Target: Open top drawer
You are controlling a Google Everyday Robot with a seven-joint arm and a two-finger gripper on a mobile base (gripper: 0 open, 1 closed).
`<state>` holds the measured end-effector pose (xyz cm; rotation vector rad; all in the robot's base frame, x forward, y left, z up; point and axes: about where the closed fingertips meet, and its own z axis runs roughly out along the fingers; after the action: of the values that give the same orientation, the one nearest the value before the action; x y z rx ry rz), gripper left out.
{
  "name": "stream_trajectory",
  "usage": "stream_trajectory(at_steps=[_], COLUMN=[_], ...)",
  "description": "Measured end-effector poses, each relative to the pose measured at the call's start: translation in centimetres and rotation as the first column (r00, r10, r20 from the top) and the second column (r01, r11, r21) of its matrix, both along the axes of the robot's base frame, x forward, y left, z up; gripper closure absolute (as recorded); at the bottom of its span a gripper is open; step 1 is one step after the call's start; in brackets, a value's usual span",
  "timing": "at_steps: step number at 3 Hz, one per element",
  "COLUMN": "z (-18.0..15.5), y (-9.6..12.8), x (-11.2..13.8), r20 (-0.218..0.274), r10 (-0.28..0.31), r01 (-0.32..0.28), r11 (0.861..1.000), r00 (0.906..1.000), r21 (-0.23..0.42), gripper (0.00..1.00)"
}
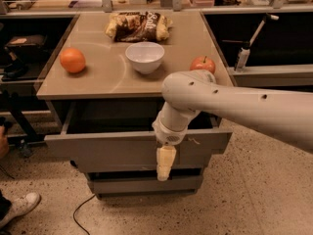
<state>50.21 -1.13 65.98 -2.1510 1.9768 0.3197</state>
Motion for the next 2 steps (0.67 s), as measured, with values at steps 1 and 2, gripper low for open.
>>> stream_trajectory(at_steps=[1,2], z=[-1.5,-2.4], y=[0.6,0.4], x=[-0.6,-2.2], r20=[-0.013,-0.036], r10=[0.017,0.035], r01=[-0.017,-0.036], r11=[1.0,0.999], r00=[0.9998,0.9987], r21=[-0.009,-0.034], gripper=[0.0,0.0])
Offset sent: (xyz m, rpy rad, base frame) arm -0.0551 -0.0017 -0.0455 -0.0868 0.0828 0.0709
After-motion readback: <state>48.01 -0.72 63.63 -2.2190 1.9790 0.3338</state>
